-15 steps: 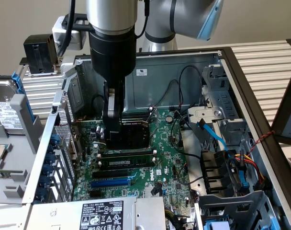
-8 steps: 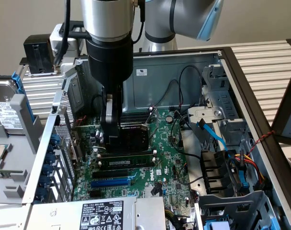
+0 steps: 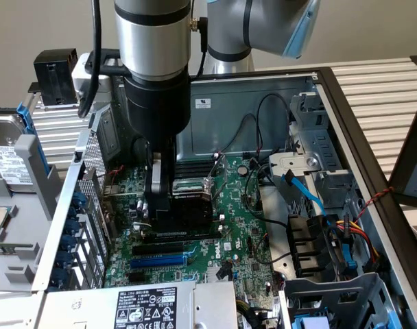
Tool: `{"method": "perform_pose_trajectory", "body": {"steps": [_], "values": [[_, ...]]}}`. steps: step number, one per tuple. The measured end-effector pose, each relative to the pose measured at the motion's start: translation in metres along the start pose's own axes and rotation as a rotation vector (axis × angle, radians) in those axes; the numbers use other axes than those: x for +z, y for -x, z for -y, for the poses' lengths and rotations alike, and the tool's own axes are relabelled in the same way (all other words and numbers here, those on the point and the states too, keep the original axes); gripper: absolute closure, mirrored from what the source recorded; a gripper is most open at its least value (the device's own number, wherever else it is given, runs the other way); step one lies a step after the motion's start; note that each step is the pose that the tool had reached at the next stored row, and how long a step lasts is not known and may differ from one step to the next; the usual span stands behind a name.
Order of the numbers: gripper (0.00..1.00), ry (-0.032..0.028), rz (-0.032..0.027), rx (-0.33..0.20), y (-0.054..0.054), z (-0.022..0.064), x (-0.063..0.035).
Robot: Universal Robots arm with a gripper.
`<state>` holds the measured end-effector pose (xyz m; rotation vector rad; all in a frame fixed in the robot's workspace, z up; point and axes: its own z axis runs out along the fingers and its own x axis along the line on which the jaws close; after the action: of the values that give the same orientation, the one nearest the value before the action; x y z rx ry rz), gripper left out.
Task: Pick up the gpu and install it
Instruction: 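Insert the gpu into the slot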
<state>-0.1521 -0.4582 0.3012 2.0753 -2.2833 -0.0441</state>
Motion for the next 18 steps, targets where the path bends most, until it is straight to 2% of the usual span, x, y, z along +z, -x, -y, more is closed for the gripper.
{"method": "perform_pose_trajectory", "body": {"steps": [14,18], "values": [[0.73,0.002,-0.0009,-0.012,-0.004,-0.0039,0.0163],[0.73,0.0036,0.0028,-0.017,-0.004,-0.0057,0.0166]]}}
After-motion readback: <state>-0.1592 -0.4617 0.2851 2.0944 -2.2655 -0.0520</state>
